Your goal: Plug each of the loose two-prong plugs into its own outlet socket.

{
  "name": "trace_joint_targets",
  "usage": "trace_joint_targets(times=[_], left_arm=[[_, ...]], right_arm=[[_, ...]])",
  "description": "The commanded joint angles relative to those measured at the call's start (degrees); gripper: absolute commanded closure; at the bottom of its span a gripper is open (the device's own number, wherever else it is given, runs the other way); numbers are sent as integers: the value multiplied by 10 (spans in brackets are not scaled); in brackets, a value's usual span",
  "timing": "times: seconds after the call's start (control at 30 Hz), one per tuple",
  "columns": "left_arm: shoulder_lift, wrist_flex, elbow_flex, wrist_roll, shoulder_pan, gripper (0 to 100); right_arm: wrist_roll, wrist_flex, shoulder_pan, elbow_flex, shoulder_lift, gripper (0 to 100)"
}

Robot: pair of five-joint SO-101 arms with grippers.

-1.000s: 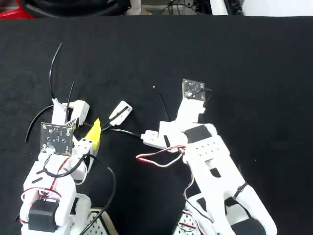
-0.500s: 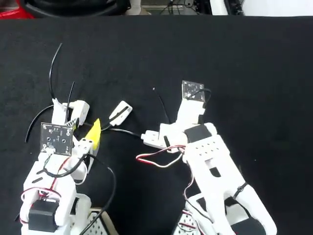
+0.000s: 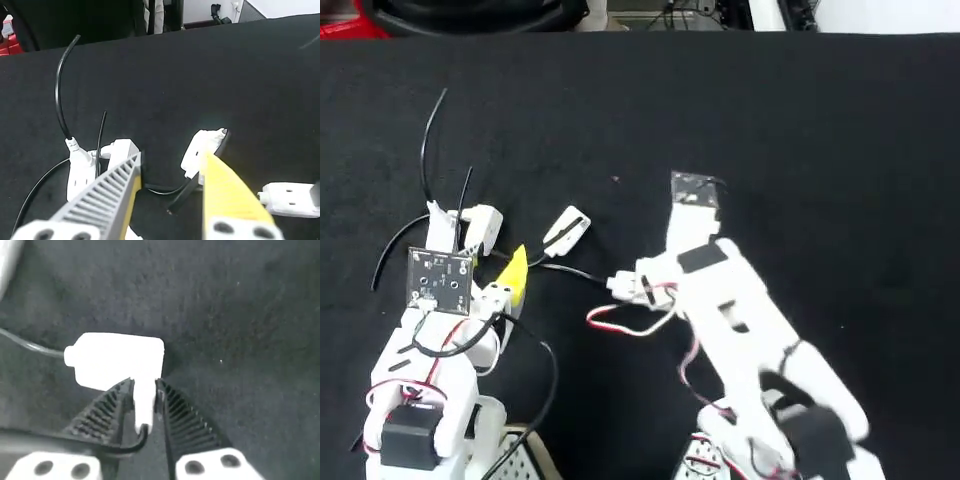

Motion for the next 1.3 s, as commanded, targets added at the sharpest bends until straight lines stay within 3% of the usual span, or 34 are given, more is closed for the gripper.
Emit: trace_joint_targets(times=[0.0,0.27,0.4,0.6,0.73,0.9,1.13,1.27], left_arm=[[3,-11,-7,-4,5,804],[3,-11,-7,-4,0,804],[1,-13,-25,-1,-57,804],[2,-11,-71,23,-157,804],[8,-8,-107,29,-218,804],[109,37,-170,23,-234,803],[321,77,-231,-25,-236,804],[308,74,-171,-49,-233,809]], right_arm=[[-6,0,-13,-25,52,986],[-4,-13,-11,-28,57,986],[64,-27,-10,-29,56,979],[69,-1,18,-67,55,775],[99,77,25,-131,55,711],[139,177,27,-213,55,711],[266,367,27,-335,51,716],[333,408,43,-354,0,876]])
